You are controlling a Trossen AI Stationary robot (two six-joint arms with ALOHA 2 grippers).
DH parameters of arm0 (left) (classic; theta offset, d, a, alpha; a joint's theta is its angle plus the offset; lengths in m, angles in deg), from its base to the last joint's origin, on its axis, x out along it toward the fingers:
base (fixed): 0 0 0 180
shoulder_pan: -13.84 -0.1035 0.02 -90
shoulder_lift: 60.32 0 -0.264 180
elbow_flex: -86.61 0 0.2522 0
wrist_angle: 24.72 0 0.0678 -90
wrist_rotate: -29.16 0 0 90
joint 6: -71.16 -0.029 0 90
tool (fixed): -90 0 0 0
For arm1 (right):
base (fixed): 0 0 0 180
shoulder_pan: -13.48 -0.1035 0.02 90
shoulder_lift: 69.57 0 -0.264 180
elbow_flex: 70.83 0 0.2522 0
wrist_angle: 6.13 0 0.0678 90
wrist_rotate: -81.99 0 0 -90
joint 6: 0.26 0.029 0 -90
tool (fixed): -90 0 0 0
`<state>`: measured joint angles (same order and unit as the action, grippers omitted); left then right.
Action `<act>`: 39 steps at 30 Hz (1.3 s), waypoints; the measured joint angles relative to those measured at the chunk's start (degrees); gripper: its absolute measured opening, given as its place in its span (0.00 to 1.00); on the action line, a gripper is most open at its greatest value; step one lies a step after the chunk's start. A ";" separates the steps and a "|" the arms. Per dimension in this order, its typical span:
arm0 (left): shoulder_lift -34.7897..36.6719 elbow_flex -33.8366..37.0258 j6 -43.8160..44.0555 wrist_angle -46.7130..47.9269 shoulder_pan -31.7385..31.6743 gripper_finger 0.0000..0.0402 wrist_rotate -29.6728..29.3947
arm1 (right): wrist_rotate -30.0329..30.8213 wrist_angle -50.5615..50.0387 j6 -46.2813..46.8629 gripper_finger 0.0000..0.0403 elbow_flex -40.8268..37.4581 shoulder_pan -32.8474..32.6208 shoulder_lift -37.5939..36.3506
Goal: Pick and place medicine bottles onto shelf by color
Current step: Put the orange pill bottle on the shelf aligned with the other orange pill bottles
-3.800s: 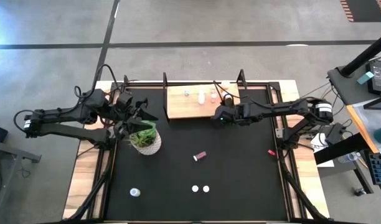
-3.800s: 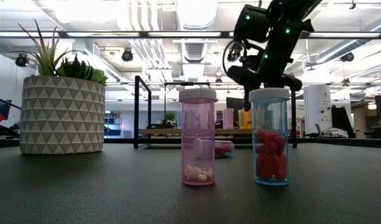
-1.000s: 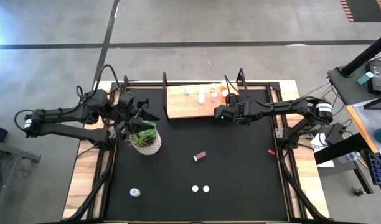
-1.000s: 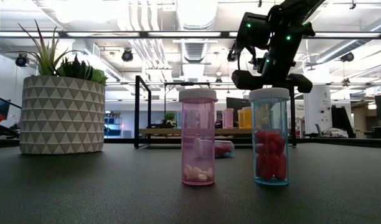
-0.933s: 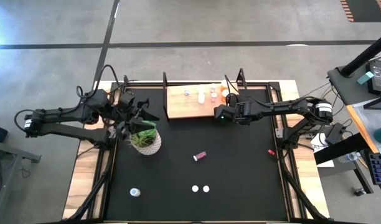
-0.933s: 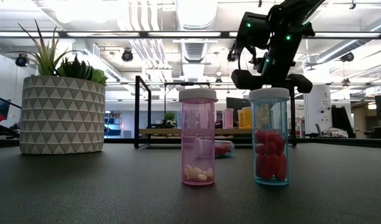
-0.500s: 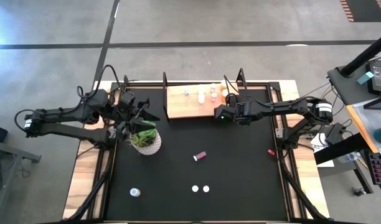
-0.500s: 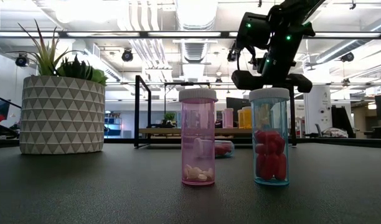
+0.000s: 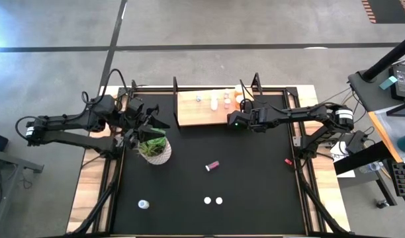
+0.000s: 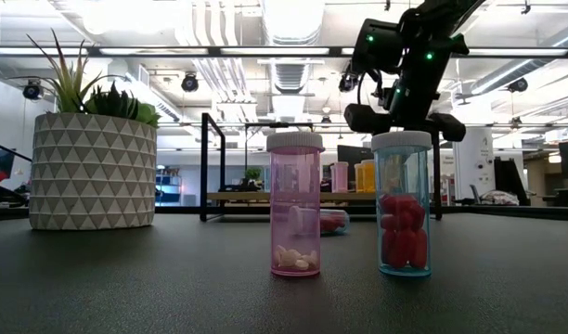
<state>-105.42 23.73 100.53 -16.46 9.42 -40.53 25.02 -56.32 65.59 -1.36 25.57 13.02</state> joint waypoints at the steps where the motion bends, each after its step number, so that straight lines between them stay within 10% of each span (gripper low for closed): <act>1: 0.00 -0.01 0.00 0.01 0.01 0.47 0.00 | 0.03 -0.01 -0.01 0.45 0.00 0.05 0.00; 39: 0.00 0.00 0.00 0.04 0.02 0.47 0.00 | 3.25 -5.00 -0.46 0.65 4.45 0.07 0.00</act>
<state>-105.42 23.73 100.53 -16.42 9.44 -40.53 28.27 -61.32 65.13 3.09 25.64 13.02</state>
